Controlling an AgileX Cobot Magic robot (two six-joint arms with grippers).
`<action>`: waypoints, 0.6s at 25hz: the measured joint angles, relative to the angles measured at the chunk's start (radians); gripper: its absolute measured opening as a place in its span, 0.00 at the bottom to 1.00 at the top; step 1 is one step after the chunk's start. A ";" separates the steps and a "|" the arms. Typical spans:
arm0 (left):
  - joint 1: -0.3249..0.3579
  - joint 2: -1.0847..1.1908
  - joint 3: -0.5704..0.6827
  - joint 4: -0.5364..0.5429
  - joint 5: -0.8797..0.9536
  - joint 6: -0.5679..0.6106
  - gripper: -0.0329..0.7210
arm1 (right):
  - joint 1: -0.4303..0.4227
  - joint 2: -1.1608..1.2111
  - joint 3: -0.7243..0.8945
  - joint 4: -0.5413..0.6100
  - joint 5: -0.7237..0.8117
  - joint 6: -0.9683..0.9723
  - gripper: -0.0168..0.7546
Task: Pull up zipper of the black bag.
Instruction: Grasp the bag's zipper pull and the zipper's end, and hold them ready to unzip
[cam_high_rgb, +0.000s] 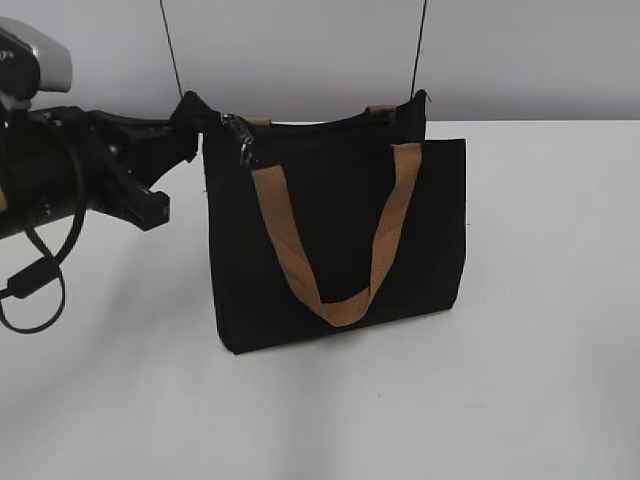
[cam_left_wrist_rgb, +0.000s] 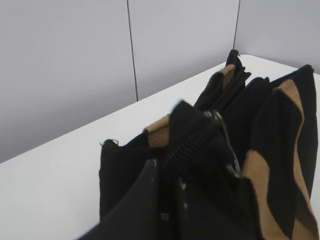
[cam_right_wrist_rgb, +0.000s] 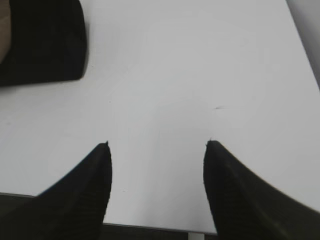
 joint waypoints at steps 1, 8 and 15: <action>-0.001 -0.006 0.000 0.000 0.000 0.000 0.06 | 0.000 0.029 -0.006 0.029 -0.022 -0.023 0.61; -0.001 -0.024 0.000 0.000 0.000 0.000 0.06 | 0.001 0.341 -0.027 0.436 -0.221 -0.452 0.61; -0.001 -0.034 0.000 0.000 -0.027 0.000 0.06 | 0.093 0.680 -0.027 0.931 -0.324 -1.009 0.61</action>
